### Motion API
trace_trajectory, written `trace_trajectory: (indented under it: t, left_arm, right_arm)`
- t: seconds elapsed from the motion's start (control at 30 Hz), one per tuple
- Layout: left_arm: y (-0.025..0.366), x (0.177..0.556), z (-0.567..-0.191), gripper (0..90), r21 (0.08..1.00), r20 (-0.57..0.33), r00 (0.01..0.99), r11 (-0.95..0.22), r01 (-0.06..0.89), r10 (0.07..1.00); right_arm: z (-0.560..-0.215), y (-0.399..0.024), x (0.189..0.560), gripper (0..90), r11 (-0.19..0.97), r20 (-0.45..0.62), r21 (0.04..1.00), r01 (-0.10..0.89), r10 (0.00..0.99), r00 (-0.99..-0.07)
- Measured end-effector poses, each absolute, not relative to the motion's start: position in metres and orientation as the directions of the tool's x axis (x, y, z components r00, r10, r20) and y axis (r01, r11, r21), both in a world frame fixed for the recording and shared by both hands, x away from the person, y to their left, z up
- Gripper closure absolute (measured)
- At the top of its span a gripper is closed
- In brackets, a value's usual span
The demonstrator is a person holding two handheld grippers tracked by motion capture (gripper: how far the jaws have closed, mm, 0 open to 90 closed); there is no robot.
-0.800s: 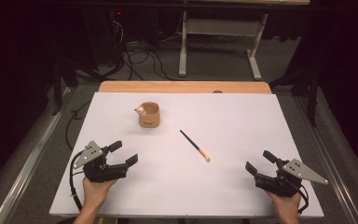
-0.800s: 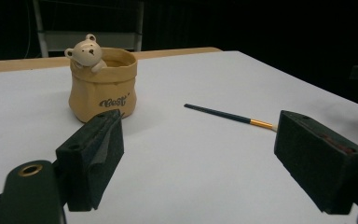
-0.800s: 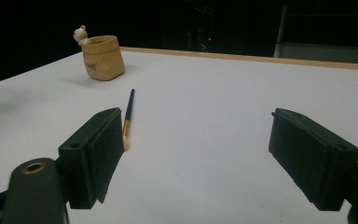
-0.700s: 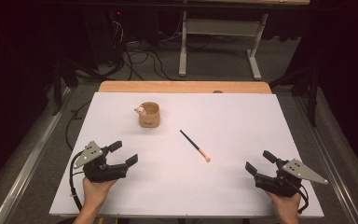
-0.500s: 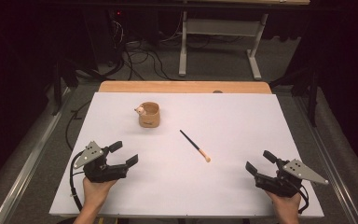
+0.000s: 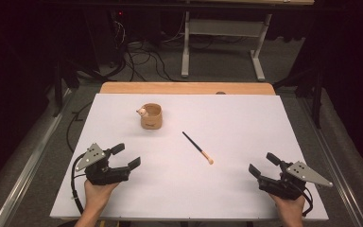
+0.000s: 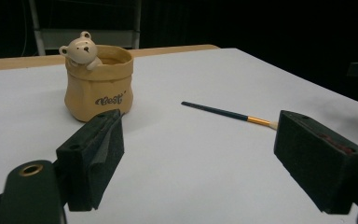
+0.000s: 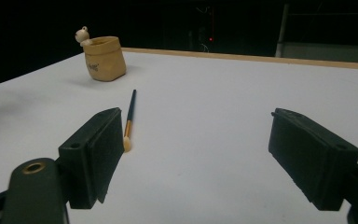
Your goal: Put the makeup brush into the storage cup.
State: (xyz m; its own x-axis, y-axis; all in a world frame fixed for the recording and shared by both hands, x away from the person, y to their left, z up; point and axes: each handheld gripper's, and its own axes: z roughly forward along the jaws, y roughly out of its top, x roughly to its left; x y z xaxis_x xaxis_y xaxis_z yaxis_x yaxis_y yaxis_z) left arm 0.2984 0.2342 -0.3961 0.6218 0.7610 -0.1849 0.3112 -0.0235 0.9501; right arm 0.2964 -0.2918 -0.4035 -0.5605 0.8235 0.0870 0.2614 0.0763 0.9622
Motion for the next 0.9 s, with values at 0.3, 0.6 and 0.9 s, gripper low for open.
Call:
trace_trajectory:
  t: [0.3,0.6,0.9]
  left_arm:
    - [0.2336,0.2985,-0.3963,16.7,0.949,-0.183,0.623,-0.028,0.314,0.76]
    - [0.2333,0.2989,-0.3965,16.8,0.948,-0.184,0.624,-0.029,0.316,0.76]
    - [0.2325,0.2991,-0.3967,16.8,0.947,-0.186,0.625,-0.03,0.319,0.758]
  right_arm:
    - [-0.4037,-0.2917,0.2965,19.5,0.076,0.088,0.962,0.261,0.823,-0.562]
    - [-0.4035,-0.2912,0.2967,19.5,0.072,0.092,0.963,0.261,0.82,-0.564]
    - [-0.4022,-0.2857,0.2984,19.6,0.08,0.088,0.963,0.258,0.809,-0.58]
